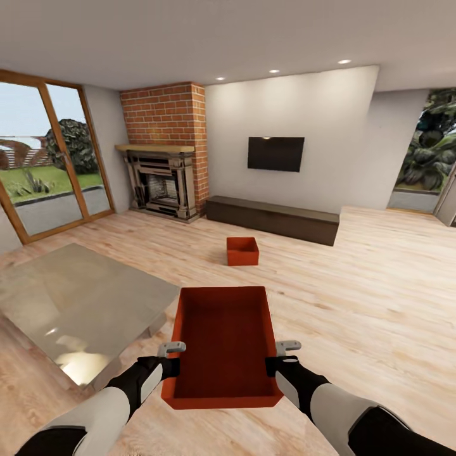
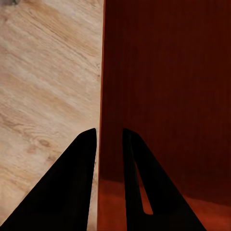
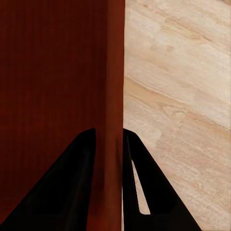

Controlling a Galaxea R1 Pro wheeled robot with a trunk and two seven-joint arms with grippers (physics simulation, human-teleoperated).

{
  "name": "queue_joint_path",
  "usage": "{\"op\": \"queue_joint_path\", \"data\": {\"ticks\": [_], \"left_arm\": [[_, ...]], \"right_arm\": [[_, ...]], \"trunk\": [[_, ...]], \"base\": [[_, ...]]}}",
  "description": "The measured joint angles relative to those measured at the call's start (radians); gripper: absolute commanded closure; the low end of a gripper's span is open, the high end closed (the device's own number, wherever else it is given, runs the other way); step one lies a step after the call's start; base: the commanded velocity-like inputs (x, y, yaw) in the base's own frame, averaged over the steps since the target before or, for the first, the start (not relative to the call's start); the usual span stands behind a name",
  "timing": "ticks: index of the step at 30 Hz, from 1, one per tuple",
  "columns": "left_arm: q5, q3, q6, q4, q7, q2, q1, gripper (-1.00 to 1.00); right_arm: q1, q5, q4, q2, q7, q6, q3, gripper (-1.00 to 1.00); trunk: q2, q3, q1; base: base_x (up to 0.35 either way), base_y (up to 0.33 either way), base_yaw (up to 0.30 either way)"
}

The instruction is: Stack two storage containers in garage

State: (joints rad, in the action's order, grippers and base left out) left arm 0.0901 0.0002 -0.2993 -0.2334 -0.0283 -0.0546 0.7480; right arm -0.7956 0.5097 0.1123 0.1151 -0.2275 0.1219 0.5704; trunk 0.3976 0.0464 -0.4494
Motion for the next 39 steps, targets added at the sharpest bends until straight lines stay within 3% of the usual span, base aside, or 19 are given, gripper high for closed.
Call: {"op": "queue_joint_path", "data": {"ticks": [39], "left_arm": [[0.000,0.000,0.000,0.000,0.000,0.000,0.000,1.00]], "right_arm": [[0.000,0.002,0.000,0.000,-0.001,0.000,0.002,1.00]], "trunk": [[0.000,-0.015,0.000]], "base": [[0.000,0.000,0.300]]}}
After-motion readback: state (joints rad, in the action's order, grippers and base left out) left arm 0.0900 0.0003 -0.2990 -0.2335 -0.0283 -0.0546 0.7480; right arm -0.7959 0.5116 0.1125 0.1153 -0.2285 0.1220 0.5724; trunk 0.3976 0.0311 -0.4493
